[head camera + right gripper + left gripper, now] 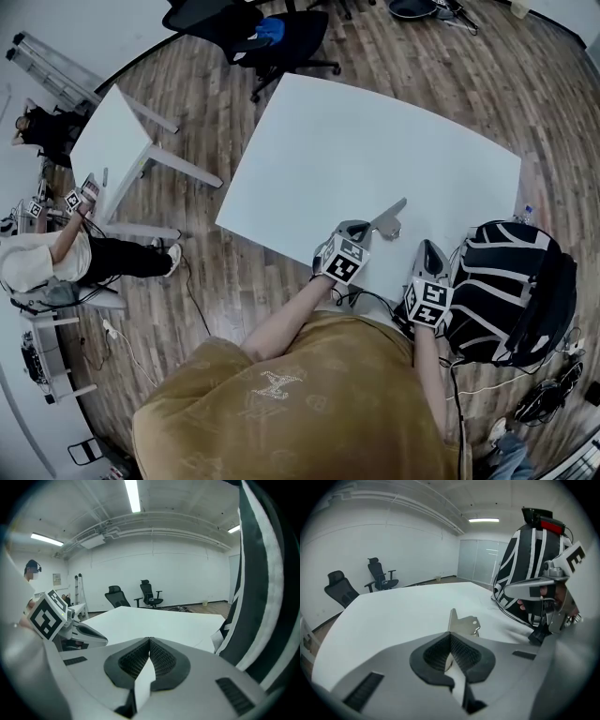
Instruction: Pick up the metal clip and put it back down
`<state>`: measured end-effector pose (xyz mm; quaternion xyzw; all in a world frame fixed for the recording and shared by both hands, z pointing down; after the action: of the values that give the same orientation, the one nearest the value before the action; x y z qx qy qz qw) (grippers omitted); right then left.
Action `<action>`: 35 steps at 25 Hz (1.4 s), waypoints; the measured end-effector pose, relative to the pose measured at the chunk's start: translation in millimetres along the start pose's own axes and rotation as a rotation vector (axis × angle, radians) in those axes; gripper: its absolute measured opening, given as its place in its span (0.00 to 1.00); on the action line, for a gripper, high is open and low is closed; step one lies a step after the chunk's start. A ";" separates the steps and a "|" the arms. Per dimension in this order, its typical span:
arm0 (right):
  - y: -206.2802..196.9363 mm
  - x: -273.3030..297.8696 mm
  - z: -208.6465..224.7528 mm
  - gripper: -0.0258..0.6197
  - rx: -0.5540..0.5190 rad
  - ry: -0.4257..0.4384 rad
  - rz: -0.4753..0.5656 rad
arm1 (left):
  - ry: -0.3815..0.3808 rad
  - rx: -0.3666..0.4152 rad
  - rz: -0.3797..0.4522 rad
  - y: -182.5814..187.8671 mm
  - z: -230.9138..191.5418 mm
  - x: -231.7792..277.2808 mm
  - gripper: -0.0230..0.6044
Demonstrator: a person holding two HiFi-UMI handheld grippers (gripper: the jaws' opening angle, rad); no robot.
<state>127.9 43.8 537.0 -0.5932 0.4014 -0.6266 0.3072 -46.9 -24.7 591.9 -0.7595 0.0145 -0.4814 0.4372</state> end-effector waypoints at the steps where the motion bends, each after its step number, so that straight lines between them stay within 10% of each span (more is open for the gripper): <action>1: 0.5 -0.6 -0.7 0.05 -0.005 -0.002 0.004 | -0.002 -0.007 0.020 1.5 0.2 -1.2 0.05; 16: 76.8 -34.5 -4.3 0.05 -0.012 -0.028 0.222 | -0.050 -0.019 0.526 94.0 25.9 -77.8 0.05; 26: 121.1 -61.3 -1.5 0.05 -0.044 -0.084 0.370 | -0.083 0.073 0.686 131.8 42.1 -121.2 0.05; 35: 150.6 -80.7 -1.2 0.05 -0.085 -0.139 0.468 | -0.078 -0.024 0.802 157.8 36.7 -154.0 0.05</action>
<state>121.6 39.8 366.3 -0.5382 0.5316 -0.4785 0.4459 -39.2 -29.9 368.6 -0.7163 0.2986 -0.2432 0.5819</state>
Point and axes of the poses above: the fingertips, and each gripper's own axes: x forward along the fingers, z to its right, y out of its top, the point moved 6 cm from there along -x, backward along the fingers, and after that the axes turned 8 degrees about -x, right-handed, at the moved point
